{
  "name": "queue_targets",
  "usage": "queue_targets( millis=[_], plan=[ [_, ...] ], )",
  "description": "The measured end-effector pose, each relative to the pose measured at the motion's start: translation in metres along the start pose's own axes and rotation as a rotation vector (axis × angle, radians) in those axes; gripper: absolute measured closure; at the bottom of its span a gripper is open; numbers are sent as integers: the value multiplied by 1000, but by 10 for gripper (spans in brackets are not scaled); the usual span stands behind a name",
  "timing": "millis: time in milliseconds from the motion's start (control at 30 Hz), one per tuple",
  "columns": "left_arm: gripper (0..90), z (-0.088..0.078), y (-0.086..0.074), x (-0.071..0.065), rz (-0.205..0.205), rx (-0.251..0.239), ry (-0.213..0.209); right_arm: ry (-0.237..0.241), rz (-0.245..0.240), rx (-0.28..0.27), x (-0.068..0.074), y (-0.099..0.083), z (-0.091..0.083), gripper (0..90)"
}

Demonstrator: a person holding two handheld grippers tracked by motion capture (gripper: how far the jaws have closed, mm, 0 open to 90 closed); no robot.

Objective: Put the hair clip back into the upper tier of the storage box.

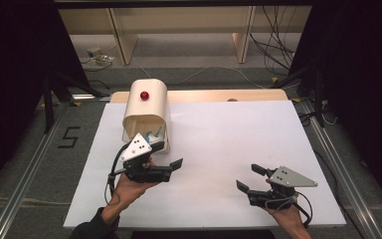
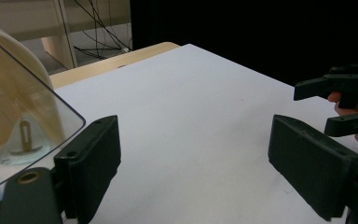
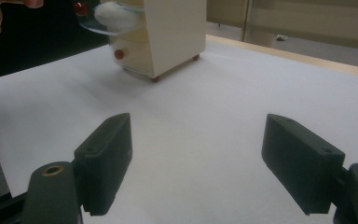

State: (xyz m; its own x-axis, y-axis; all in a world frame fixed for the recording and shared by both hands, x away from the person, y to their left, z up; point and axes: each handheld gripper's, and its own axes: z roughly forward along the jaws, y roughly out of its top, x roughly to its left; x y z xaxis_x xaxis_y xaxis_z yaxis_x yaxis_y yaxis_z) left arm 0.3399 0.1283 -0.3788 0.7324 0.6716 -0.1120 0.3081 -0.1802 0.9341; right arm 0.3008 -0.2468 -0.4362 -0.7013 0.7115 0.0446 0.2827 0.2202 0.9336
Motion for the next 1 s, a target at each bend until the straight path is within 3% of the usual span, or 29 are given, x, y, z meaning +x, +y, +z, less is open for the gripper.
queue_targets(
  millis=[1000],
  plan=[
    [150,2,-23,-1,2,-11,-3,4,0,4,1,0,0,255]
  ],
)
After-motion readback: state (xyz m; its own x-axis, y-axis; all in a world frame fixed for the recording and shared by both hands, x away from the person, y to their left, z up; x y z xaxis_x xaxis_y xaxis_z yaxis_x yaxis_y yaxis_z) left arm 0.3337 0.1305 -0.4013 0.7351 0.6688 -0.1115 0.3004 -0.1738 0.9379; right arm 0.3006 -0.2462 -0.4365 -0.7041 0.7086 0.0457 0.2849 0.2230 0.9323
